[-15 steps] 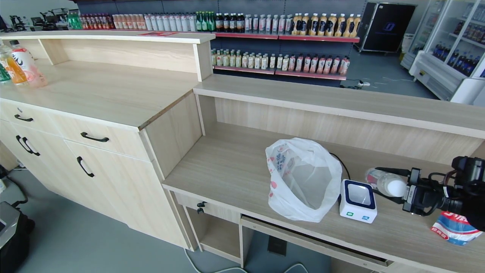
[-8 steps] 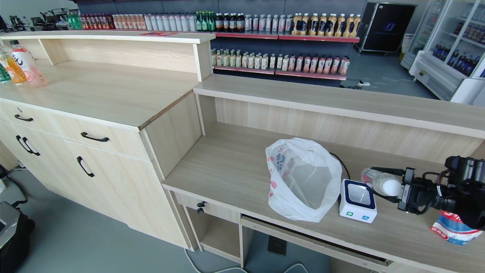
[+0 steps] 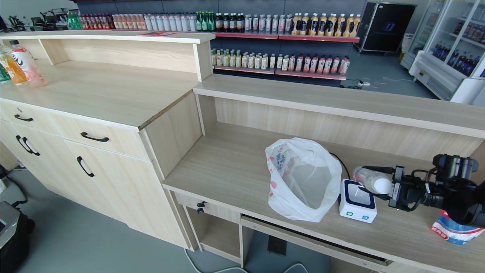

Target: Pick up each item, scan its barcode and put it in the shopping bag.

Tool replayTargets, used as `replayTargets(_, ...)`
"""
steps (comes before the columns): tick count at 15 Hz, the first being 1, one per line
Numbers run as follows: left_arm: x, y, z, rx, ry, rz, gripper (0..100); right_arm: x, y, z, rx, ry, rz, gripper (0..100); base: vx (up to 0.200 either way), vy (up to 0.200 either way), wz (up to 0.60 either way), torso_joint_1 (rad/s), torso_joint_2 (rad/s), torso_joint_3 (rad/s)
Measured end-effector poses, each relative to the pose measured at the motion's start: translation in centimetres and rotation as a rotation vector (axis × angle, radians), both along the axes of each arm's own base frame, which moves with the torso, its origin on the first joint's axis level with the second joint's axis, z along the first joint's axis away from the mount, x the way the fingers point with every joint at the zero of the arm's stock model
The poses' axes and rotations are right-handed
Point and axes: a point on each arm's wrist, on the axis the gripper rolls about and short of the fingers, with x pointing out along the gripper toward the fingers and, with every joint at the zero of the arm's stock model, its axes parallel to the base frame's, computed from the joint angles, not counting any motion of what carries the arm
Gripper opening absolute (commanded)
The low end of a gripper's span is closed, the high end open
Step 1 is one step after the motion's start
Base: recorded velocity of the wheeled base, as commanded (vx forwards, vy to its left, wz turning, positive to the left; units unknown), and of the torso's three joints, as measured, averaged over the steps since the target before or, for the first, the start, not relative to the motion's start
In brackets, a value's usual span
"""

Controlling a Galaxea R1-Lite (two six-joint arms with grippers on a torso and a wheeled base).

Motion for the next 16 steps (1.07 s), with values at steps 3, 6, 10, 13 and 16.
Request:
replayTargets(3, 0.0, 0.0, 0.0, 0.000, 0.000, 0.000, 100, 1.0, 0.2, 0.0, 0.004, -0.011, 0.011, 0, 0.000, 0.000, 0.00, 0.000, 0.00, 0.000)
replayTargets(6, 0.0, 0.0, 0.0, 0.000, 0.000, 0.001, 100, 1.6, 0.5, -0.2, 0.009, -0.009, 0.021, 0, 0.000, 0.000, 0.00, 0.000, 0.00, 0.000)
replayTargets(10, 0.0, 0.0, 0.0, 0.000, 0.000, 0.000, 100, 1.9, 0.6, -0.7, 0.012, 0.001, 0.026, 0, 0.000, 0.000, 0.00, 0.000, 0.00, 0.000)
replayTargets(13, 0.0, 0.0, 0.0, 0.000, 0.000, 0.000, 100, 1.9, 0.8, -0.9, 0.014, 0.007, 0.032, 0, 0.000, 0.000, 0.00, 0.000, 0.00, 0.000)
replayTargets(16, 0.0, 0.0, 0.0, 0.000, 0.000, 0.000, 100, 2.0, 0.9, -0.9, 0.021, 0.013, 0.033, 0, 0.000, 0.000, 0.00, 0.000, 0.00, 0.000)
